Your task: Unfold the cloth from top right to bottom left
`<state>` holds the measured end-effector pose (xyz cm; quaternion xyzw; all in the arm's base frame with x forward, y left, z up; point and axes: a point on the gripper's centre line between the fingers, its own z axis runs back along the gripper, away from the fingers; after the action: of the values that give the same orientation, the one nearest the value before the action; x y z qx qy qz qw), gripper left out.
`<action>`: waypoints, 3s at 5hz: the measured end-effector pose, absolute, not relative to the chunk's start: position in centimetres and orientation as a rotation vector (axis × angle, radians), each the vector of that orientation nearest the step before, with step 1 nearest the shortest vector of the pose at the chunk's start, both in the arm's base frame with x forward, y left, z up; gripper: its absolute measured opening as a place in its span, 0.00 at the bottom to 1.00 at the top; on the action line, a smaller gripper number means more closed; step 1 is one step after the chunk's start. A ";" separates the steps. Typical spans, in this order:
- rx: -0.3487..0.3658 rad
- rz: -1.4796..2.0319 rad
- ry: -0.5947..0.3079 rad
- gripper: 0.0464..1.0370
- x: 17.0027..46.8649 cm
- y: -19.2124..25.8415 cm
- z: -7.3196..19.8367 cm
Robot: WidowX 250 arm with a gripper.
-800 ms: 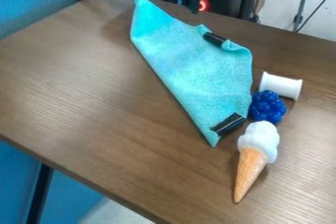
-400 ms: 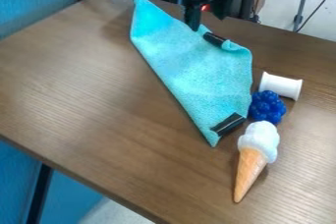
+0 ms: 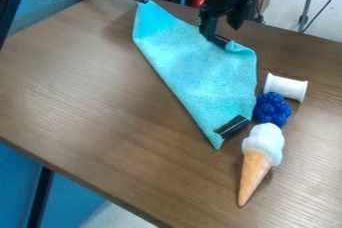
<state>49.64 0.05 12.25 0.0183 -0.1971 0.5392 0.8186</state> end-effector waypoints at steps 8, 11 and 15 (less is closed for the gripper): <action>-0.083 1.104 -0.416 0.01 44.8 4.7 13.6; -0.054 1.071 -0.414 0.01 34.0 12.2 12.1; 0.099 0.940 -0.434 0.17 27.3 17.9 10.2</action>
<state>27.27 17.91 10.17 0.0471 -0.2074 0.4492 0.8678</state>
